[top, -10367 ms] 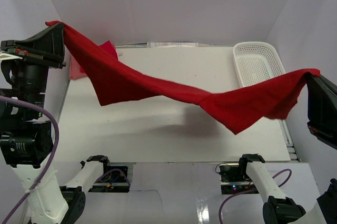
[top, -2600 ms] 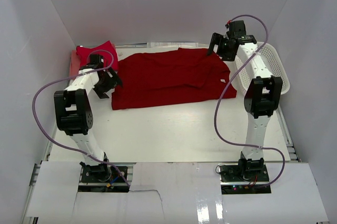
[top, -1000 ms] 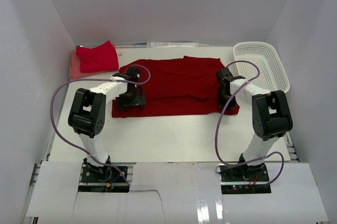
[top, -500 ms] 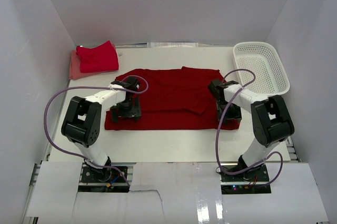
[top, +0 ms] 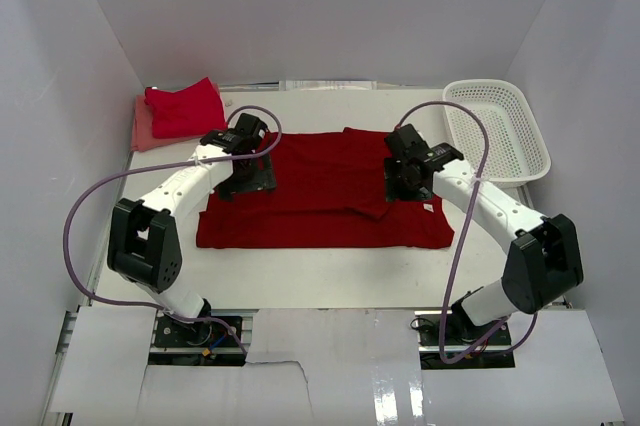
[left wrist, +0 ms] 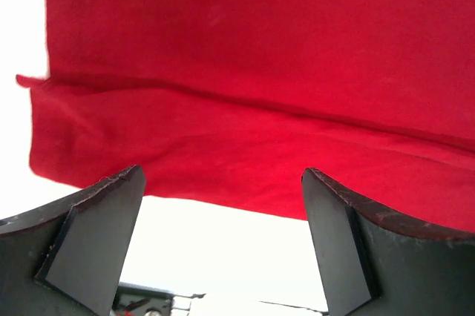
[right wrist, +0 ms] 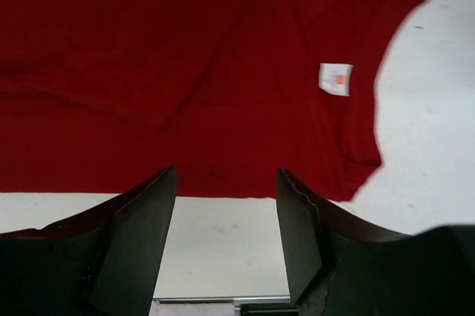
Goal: Fold and stack the t-shirts
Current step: Fold the flattened tshirt in 1/3 of the way
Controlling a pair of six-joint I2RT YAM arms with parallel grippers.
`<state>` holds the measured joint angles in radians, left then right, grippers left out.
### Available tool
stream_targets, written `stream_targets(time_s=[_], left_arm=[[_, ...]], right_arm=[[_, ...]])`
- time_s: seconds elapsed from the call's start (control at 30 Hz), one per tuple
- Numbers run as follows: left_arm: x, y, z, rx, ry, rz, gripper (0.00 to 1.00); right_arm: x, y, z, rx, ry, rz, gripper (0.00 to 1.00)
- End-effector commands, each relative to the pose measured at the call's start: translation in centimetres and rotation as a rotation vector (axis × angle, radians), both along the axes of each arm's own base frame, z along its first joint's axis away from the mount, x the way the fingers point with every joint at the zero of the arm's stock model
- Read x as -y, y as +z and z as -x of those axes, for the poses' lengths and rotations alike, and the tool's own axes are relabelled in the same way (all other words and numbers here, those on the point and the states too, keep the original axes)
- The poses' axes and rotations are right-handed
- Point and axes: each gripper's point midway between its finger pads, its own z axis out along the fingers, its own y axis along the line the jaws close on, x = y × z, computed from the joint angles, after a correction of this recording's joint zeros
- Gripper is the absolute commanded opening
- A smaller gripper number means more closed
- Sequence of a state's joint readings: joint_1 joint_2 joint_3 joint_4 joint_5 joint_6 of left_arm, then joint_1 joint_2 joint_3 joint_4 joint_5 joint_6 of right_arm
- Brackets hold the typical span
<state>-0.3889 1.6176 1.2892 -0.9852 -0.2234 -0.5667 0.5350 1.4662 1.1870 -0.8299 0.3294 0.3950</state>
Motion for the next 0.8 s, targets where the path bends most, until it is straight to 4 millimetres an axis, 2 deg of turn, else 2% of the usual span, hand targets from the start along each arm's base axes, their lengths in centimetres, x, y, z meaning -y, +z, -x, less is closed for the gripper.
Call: stream_targets(time_s=[0.0, 0.17, 0.33, 0.53, 0.63, 0.77], left_arm=[[1.6, 1.4, -0.6, 0.041, -0.014, 0.06, 0.98], [2.0, 1.1, -1.2, 0.052, -0.019, 0.067, 0.98], [2.4, 0.4, -1.5, 0.045, -0.03, 0.07, 0.98], [2.1, 0.2, -1.8, 0.044, -0.046, 0.046, 0.98], [2.1, -0.2, -1.9, 0.036, -0.05, 0.04, 0.98], [2.2, -0.8, -2.0, 0.023, -0.052, 0.039, 0.98]], right_arm=[[-4.2, -1.4, -0.8, -0.007, 0.108, -0.175, 0.61], [-6.3, -4.2, -0.5, -0.071, 0.129, -0.262, 0.6], [-7.8, -5.8, -0.3, -0.087, 0.141, -0.339, 0.61], [-8.6, -7.6, -0.2, -0.111, 0.139, -0.37, 0.58], [-8.3, -8.1, -0.4, -0.113, 0.122, -0.351, 0.52], [-8.0, -8.8, -0.4, -0.129, 0.116, -0.331, 0.53]])
